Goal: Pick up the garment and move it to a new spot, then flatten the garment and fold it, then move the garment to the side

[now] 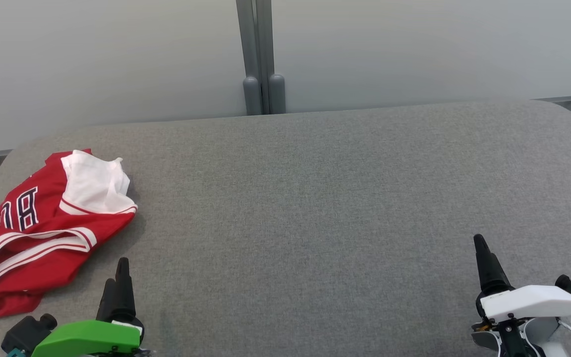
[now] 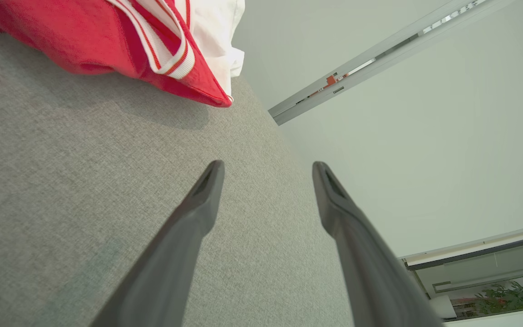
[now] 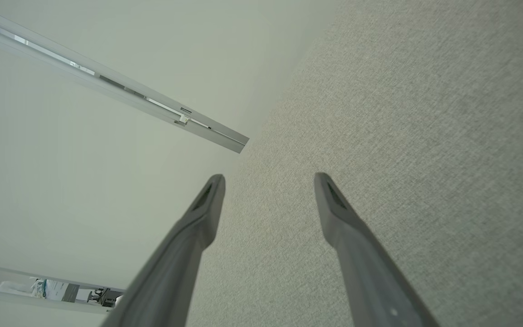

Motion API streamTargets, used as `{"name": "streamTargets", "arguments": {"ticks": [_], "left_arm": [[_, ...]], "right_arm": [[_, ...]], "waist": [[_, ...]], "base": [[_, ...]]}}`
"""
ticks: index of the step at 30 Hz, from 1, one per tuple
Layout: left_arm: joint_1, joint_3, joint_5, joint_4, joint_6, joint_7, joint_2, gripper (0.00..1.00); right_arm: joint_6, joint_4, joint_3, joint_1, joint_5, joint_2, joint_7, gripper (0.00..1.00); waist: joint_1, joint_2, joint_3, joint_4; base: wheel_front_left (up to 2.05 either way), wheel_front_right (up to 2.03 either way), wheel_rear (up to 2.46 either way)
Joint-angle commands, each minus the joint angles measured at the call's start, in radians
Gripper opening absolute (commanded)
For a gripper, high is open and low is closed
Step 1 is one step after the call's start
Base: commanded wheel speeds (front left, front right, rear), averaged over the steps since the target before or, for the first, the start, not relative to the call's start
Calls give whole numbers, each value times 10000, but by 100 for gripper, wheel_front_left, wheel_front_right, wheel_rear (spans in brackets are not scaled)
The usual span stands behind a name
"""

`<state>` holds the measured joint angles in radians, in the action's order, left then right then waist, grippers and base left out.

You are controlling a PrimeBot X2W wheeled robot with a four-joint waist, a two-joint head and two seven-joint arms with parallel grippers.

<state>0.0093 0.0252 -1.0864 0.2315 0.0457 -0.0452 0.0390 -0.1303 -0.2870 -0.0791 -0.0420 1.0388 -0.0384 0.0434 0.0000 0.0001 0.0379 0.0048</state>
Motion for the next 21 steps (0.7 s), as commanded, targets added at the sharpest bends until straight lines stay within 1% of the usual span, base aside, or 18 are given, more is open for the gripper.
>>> {"name": "streamTargets", "arguments": {"ticks": [1, 8, 14, 21], "left_arm": [[-50, -51, 459, -176, -83, -105, 68, 100], [69, -240, 1804, -236, -290, -340, 77, 100], [128, -432, 2833, -13, -431, -531, 85, 100], [209, -574, 3741, 28, -585, -736, 93, 100]], "right_arm": [[-2, 93, 43, -2, -473, -66, 117, 100], [-3, -93, 180, 13, -1598, -75, 356, 100], [-3, -292, 193, 4, -2501, -81, 546, 100], [-3, -424, 184, -41, -3465, -89, 756, 100]], "waist": [[0, -1, 15, 2], [0, -1, 95, 4], [0, -1, 173, 7], [0, -1, 236, 26]], "base": [[0, 0, 0], [0, 0, 0], [0, 0, 0], [0, 0, 0]]}}
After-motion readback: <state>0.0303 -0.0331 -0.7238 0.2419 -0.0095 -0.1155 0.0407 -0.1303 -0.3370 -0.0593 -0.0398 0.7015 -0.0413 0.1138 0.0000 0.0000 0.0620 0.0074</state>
